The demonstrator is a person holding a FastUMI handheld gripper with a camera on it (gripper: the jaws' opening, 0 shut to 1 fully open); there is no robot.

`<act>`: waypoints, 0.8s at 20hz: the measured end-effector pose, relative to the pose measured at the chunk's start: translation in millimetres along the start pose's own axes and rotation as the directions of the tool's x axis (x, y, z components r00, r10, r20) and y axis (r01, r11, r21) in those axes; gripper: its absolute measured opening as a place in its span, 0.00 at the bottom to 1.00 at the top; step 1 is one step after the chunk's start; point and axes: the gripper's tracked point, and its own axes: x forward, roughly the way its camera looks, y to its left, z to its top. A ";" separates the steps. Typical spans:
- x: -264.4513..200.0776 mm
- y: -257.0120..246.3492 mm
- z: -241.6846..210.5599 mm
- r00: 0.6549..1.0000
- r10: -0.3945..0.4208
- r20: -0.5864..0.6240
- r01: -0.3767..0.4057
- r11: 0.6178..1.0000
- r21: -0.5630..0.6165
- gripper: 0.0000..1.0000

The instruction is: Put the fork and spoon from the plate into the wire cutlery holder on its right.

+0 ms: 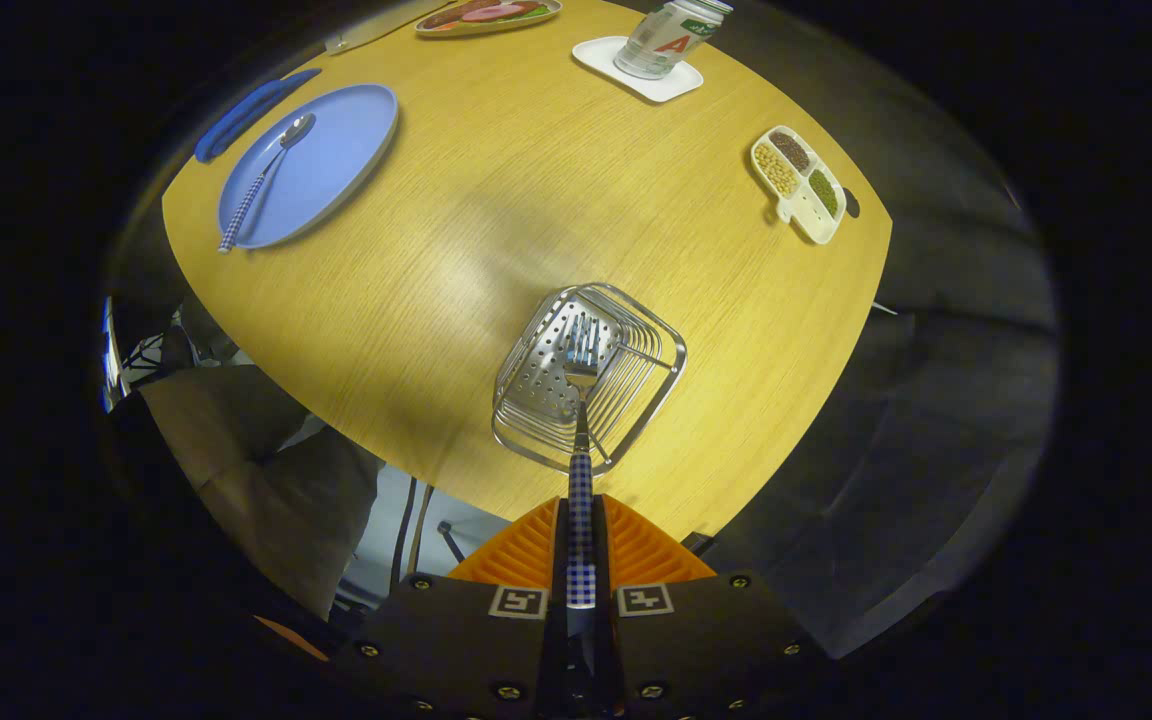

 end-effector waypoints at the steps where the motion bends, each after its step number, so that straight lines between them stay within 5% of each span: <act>1: 1.3 -0.9 2.1 1.000 0.003 -0.013 -0.003 1.000 -0.010 0.11; 9: 1.7 -4.6 14.8 1.000 0.005 0.013 -0.004 1.000 -0.012 0.17; 10: -2.3 -6.0 15.7 0.999 -0.001 0.036 0.001 1.000 -0.001 0.39; 14: -23.5 -10.3 14.0 0.994 -0.047 0.098 0.042 0.998 0.051 0.97; 16: -33.1 -8.8 17.5 0.987 -0.067 0.149 0.053 0.994 0.094 0.95</act>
